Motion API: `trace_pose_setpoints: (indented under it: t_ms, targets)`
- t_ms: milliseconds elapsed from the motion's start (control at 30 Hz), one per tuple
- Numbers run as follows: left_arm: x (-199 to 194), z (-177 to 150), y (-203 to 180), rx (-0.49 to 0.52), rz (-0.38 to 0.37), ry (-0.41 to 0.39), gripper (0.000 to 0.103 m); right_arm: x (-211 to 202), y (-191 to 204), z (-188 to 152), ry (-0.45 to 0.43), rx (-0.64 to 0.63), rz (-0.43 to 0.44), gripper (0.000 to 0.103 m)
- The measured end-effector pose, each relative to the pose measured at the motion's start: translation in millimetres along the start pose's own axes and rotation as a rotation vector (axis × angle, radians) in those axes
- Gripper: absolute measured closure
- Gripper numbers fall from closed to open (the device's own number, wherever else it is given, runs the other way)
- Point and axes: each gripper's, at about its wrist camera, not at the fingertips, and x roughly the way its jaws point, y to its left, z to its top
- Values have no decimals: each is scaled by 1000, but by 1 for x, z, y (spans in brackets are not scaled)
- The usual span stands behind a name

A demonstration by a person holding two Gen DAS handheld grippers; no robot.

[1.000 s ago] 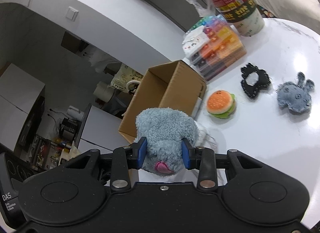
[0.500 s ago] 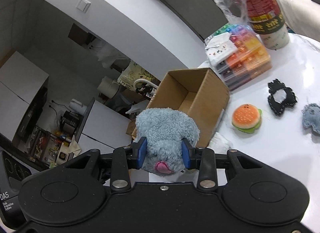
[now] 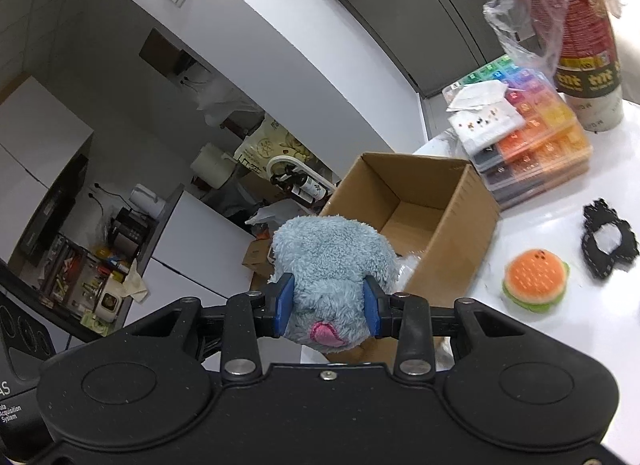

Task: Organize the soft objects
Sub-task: 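Lift the grey plush mouse with the right gripper and carry it toward the box, then lower the grey plush mouse into the box and open the right gripper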

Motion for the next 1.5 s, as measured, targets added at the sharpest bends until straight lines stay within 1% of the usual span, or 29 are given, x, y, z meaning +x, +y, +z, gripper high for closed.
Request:
trace_pose_setpoints:
  t_ms: [500,600,733,900,1067,1167,1200,1233,1267,1300,1333,1400,1467,1500]
  targets:
    - [33,32,22,-79,-30,-5,93,38,2,28,-3,13,-15,67]
    - [45,36,24,-97,-35,2,93,46,0,36,-2,10,-33,67]
    - [54,41,23,-68,-31,2,93,53,-1,42,3,-1,-41,67]
    - [64,47,23,-71,-31,7,93,61,-4,48,0,12,-43,67]
    - [79,54,29,-87,-30,44,93,71,-11,52,-4,32,-52,67]
    - [88,56,30,-79,-6,46,92,75,-17,55,-22,52,-56,62]
    - [90,56,30,-69,12,48,89,76,-19,56,-20,65,-64,53]
    - [91,56,30,-64,28,53,87,76,-20,56,-25,70,-87,41]
    - [92,55,30,-58,42,60,83,74,-19,55,-35,62,-112,36]
    - [92,55,30,-50,50,68,75,72,-18,55,-47,44,-130,25]
    - [91,54,29,-40,57,71,71,69,-17,54,-60,27,-130,18]
    - [85,52,27,-23,71,57,53,64,-16,52,-75,13,-117,18]
    - [80,52,26,-16,80,37,45,58,-16,51,-86,11,-110,18]
    - [77,51,25,-14,79,30,45,56,-16,51,-93,6,-111,18]
